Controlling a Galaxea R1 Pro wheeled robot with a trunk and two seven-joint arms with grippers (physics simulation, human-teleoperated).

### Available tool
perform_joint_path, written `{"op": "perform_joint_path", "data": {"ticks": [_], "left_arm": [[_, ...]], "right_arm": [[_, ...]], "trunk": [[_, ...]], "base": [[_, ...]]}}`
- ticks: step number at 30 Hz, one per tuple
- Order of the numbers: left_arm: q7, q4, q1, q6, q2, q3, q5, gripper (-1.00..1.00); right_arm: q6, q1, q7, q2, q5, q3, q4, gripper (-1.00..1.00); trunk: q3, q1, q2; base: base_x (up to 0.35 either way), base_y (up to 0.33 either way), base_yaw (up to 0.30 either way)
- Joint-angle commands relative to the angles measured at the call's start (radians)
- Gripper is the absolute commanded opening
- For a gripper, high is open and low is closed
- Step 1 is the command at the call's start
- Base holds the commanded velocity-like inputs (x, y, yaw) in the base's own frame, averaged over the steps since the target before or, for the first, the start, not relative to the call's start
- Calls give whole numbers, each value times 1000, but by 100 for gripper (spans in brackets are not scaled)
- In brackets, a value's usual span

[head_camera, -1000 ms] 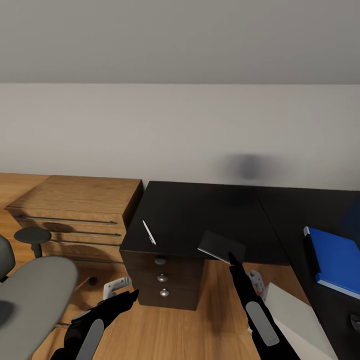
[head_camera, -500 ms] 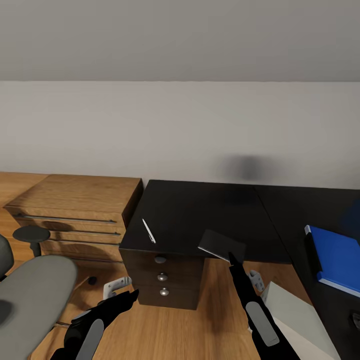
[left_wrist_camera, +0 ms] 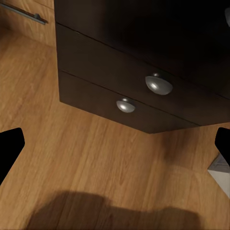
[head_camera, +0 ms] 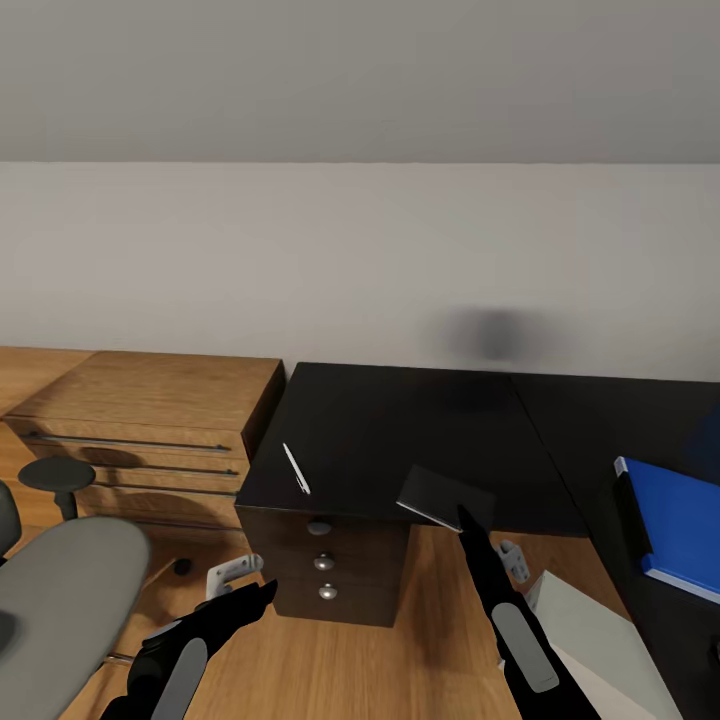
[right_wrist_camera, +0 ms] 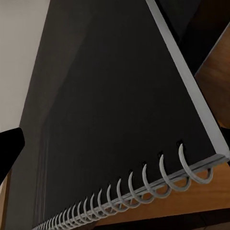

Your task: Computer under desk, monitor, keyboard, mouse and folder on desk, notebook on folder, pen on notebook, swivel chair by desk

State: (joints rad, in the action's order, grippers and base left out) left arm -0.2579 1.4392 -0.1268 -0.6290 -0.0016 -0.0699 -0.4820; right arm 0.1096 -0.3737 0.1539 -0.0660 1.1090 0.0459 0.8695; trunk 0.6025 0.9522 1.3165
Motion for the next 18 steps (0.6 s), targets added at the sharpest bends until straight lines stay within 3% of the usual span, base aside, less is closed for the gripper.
{"op": "perform_joint_path", "data": {"ticks": [1,6,7,18], "left_arm": [[-9,1,-1,-3,0,-1,-11,100],[-9,1,-1,-3,0,-1,-11,100],[-9,1,-1,-3,0,-1,-11,100],[-9,1,-1,-3,0,-1,-12,100]], "right_arm": [[1,-1,7,-1,11,2,-1,100],[-2,-1,3,0,11,2,-1,100],[-2,-1,2,0,11,2,-1,-100],[-1,-1,7,0,11,2,0,-100]], "trunk": [[1,0,1],[1,0,1],[1,0,1],[1,0,1]], "base": [[0,0,0],[0,0,0],[0,0,0],[0,0,0]]}}
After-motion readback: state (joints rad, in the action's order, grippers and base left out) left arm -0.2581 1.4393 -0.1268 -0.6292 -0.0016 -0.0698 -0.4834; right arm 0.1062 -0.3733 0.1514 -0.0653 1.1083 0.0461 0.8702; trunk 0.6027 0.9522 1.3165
